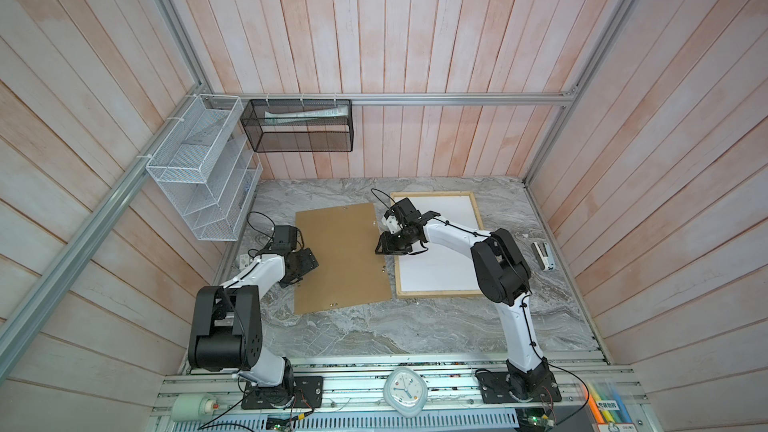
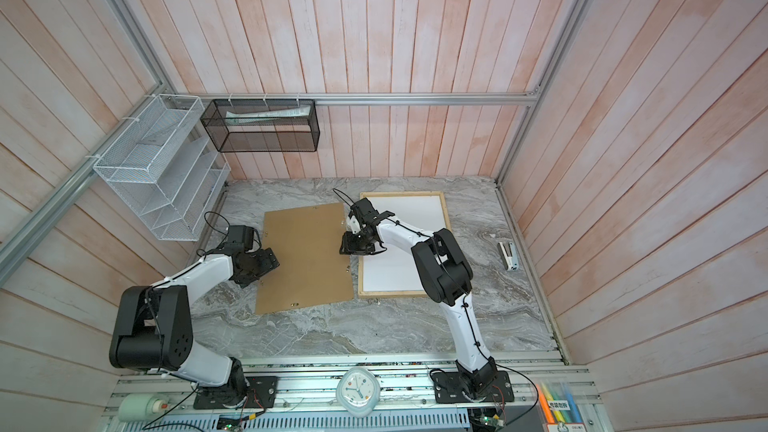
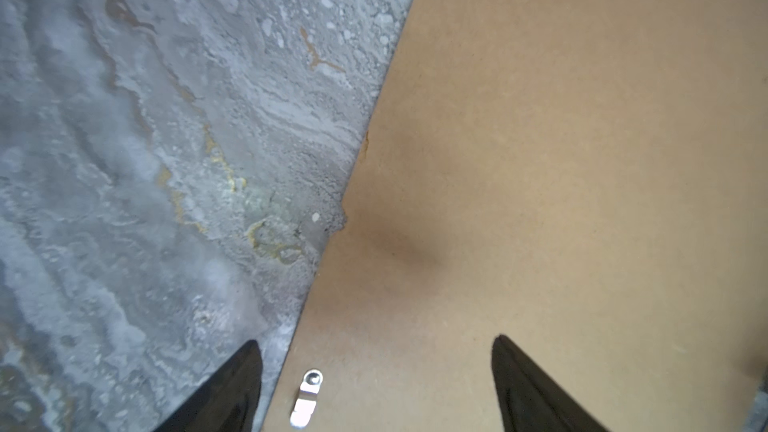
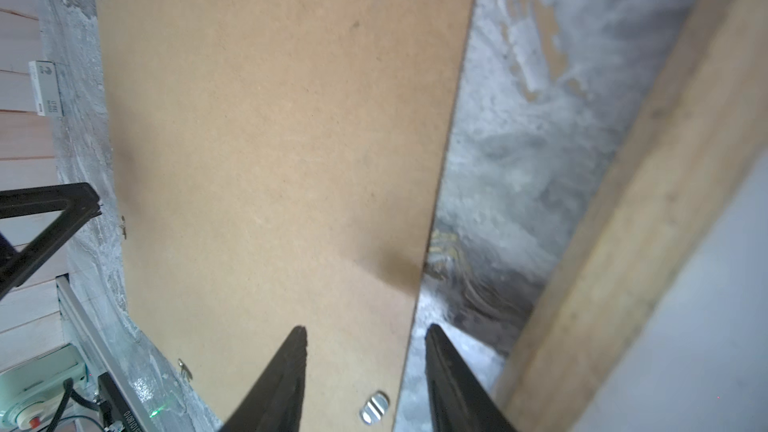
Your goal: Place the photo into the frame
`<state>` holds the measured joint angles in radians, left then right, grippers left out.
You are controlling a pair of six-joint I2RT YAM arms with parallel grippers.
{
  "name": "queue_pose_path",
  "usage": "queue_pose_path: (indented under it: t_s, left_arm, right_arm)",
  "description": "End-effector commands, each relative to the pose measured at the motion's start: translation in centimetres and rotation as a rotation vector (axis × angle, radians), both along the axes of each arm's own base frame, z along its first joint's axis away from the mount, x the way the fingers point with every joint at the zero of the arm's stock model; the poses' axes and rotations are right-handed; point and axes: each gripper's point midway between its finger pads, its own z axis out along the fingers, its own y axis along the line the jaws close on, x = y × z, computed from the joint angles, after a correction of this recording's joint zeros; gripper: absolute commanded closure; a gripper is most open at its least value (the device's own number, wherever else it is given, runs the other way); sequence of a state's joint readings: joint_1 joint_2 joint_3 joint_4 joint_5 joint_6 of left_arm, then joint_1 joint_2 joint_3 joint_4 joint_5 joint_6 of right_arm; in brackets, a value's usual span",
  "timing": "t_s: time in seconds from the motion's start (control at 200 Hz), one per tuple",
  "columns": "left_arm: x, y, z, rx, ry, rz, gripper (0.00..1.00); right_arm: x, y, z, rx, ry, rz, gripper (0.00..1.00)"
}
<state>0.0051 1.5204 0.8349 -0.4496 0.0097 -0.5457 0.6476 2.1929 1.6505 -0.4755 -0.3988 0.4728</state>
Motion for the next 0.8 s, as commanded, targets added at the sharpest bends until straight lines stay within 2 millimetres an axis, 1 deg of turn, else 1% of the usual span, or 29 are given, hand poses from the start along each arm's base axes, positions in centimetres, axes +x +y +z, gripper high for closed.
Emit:
queue_pose_path:
  t_s: [0.0, 0.085, 0.19, 0.345, 0.46, 0.585, 0.795]
  left_arm:
    - [-2.3, 0.7, -0.1, 0.043, 0.048, 0.019, 0.12]
    - [-3.0, 0.5, 0.0, 0.033, 0.056, 0.015, 0.13]
    - [-4.1, 0.1, -0.4, 0.043, 0.08, 0.011, 0.14]
    - [-5.4, -0.8, -0.8, 0.063, 0.093, 0.005, 0.15]
    - [-6.0, -0.7, -1.2, 0.087, 0.107, 0.004, 0.15]
    - [-6.4, -0.5, -1.4, 0.106, 0.118, -0.01, 0.15]
    - [-6.0, -0.6, -1.3, 0.109, 0.101, -0.029, 0.15]
  right_arm:
    - [-1.9, -0.7, 0.7, -0.046, -0.018, 0.012, 0.48]
    - [-3.2, -1.1, 0.8, -0.059, -0.007, 0.014, 0.47]
    - [-4.8, -1.3, 0.7, -0.075, 0.02, 0.022, 0.46]
    - [-6.6, -0.4, 0.5, -0.102, 0.045, 0.034, 0.46]
    - [-7.1, 0.0, 0.0, -0.146, 0.053, 0.017, 0.46]
    - [-7.3, -0.4, -0.6, -0.216, 0.05, -0.01, 0.46]
    - [-7.3, -1.2, -1.4, -0.3, 0.063, -0.049, 0.46]
